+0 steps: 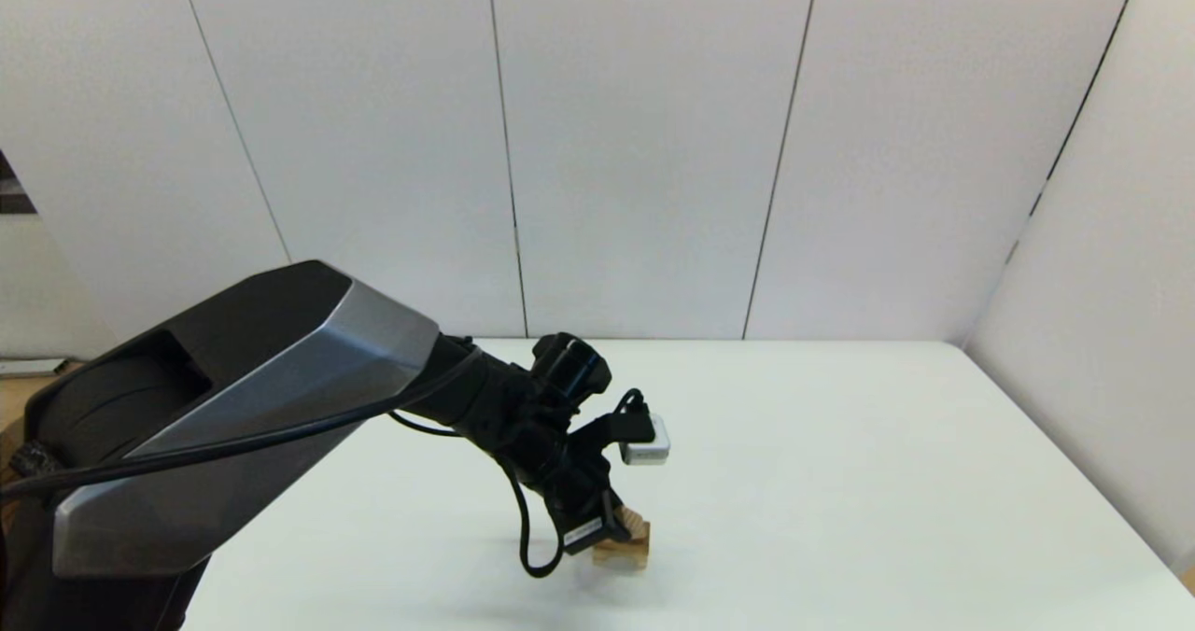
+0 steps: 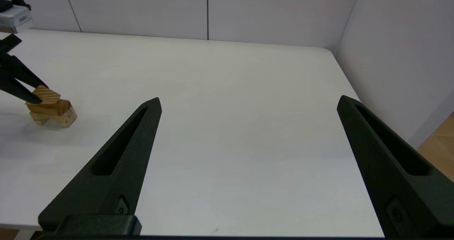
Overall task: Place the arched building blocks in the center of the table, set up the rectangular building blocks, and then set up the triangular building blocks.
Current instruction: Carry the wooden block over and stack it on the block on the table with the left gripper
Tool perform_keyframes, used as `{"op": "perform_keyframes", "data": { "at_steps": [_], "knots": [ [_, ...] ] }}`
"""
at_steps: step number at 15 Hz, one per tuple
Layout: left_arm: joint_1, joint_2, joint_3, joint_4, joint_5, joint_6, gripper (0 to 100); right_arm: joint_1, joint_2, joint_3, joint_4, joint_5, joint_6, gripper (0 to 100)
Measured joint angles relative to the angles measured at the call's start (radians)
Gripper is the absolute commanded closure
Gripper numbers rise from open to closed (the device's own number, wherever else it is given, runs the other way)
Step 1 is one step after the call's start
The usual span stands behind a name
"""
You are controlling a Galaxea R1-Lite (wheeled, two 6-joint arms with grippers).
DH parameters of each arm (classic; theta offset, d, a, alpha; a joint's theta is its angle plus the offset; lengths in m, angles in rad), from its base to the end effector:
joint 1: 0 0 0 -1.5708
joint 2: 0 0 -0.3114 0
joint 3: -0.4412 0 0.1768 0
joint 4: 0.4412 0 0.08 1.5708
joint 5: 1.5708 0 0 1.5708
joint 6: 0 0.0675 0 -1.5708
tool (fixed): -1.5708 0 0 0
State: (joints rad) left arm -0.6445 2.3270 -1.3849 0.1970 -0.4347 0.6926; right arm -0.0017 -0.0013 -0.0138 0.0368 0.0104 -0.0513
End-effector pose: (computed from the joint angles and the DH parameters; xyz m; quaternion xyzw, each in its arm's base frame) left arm 0.3249 -0.2798 0.0134 0.2983 0.3576 -0.5890 0.6604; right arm -0.0052 0.0007 0.0743 -0.0256 0.0107 0.0046 0.9996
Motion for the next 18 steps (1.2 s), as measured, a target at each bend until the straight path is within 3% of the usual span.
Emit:
{"op": "perform_keyframes", "data": {
  "at_steps": [18],
  "knots": [
    [0.005, 0.023, -0.021, -0.002, 0.014, -0.004, 100, 0.0, 0.0, 0.0, 0.0, 0.0, 0.0, 0]
  ]
}}
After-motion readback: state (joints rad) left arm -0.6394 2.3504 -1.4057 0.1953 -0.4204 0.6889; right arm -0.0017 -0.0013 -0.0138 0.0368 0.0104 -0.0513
